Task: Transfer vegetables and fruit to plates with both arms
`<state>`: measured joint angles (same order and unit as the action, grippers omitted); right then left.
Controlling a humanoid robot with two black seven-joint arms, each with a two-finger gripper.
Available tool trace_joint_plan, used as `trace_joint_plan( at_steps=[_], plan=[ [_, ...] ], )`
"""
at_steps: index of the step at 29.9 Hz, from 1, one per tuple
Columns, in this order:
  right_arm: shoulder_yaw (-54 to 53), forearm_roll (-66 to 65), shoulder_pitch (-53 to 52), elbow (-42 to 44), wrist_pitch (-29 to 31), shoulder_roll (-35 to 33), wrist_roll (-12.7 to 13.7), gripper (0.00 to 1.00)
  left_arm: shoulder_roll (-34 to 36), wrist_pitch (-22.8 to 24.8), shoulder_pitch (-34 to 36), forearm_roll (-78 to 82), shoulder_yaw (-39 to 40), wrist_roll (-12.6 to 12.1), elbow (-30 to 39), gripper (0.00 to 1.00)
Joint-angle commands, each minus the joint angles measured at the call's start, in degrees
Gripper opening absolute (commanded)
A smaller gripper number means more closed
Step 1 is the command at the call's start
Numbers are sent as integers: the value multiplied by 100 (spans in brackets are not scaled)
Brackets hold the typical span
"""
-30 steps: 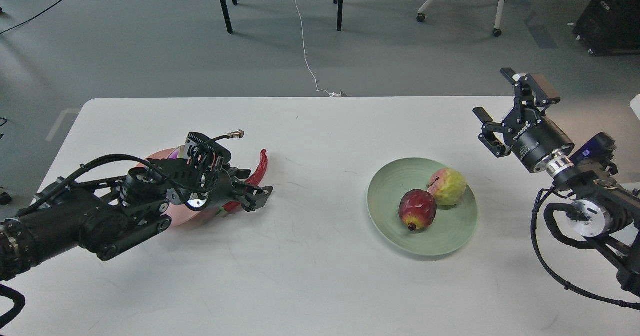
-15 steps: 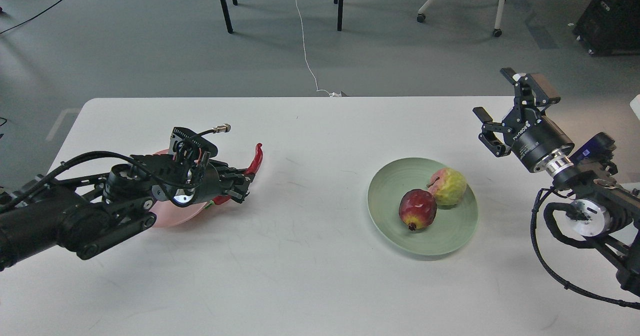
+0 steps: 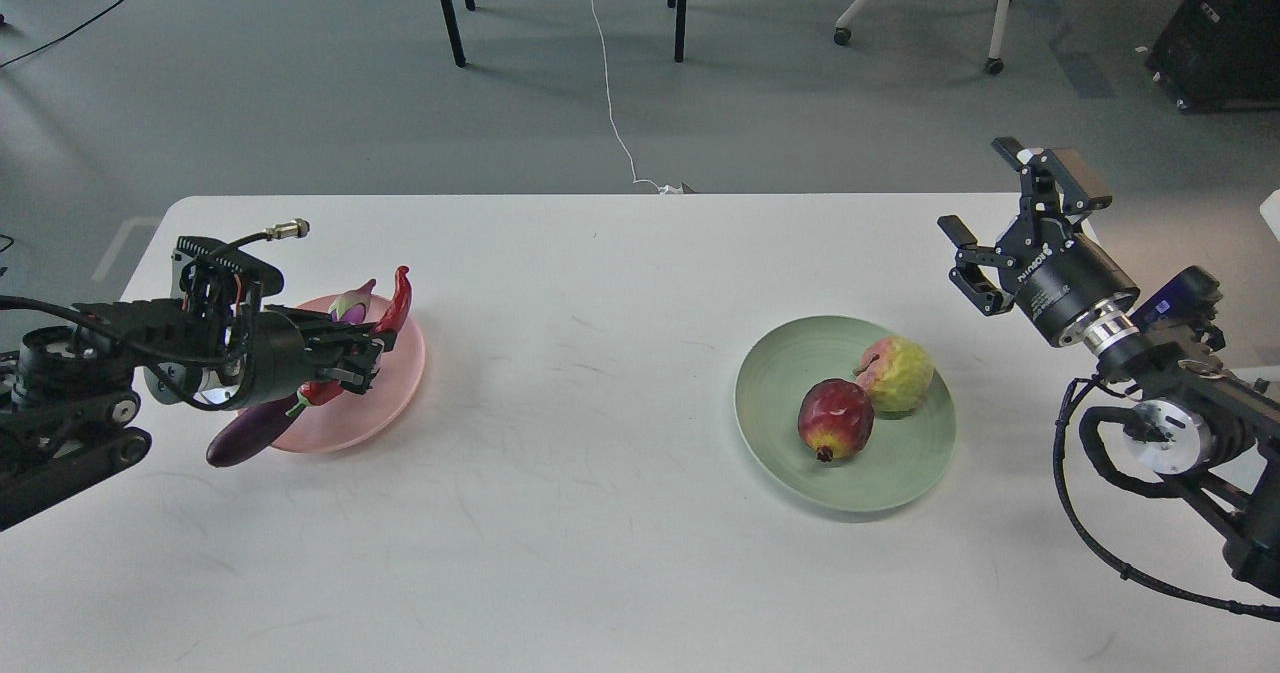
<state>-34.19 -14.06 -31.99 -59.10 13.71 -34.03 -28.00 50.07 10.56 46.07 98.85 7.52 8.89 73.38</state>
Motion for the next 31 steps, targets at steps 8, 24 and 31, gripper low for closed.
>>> trace_joint_plan(
  at_steps=[8,24,31],
  plan=[
    [0,0,-9,-23,-26,-25,0,98,144,-1,-54,-120,152,42,-8,99],
    [-88,52,-71,-49,-229,10,0,98,-1516,-1224,-2011,-6378,3507,1053,177,100],
    [-97,439,26,-49,-202,28,0,98,-2291,-282,-2814,-6440,4794,851,-175,100]
  ],
)
